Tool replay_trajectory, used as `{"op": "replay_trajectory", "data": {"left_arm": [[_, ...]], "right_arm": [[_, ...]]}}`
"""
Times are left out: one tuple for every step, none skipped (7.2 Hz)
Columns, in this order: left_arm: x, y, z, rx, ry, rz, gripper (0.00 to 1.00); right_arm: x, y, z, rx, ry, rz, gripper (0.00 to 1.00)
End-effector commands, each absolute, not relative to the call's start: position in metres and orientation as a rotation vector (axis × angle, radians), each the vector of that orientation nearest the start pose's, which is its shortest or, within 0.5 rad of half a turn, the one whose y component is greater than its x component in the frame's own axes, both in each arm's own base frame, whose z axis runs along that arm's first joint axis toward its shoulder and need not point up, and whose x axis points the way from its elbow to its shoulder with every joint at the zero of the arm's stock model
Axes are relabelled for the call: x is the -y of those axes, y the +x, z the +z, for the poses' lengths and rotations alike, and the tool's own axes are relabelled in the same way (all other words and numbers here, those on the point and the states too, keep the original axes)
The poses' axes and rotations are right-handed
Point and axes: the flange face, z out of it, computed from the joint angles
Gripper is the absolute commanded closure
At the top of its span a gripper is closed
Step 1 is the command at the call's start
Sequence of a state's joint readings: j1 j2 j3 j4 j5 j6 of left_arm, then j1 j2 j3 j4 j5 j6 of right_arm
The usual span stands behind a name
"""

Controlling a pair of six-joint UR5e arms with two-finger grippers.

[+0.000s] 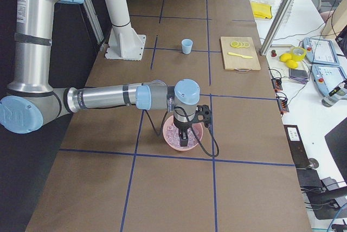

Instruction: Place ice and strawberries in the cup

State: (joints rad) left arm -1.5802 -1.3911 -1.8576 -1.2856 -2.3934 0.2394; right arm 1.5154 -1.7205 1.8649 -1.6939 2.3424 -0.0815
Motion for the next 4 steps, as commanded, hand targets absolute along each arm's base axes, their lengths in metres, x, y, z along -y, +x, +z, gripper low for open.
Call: {"op": "replay_trajectory", "data": {"left_arm": [[0.3988,-0.0640,0.6161,-0.833,-0.041,0.153,0.00],[0.3977,-0.0647,0.6095,-0.830,-0.029,0.157,0.00],[0.3977,-0.0646,0.6086,-0.832,-0.027,0.158,0.00],[0.3970,-0.0651,0.6071,-0.833,-0.025,0.158,0.00]], "right_arm": [[0.4285,0.0402,0.5941,0.773,0.032,-0.139,0.01],[0.4278,0.0401,0.5947,0.775,0.031,-0.138,0.01],[0.4244,0.0409,0.5986,0.775,0.023,-0.134,0.01],[0.4244,0.0409,0.6002,0.775,0.020,-0.133,0.01]]}}
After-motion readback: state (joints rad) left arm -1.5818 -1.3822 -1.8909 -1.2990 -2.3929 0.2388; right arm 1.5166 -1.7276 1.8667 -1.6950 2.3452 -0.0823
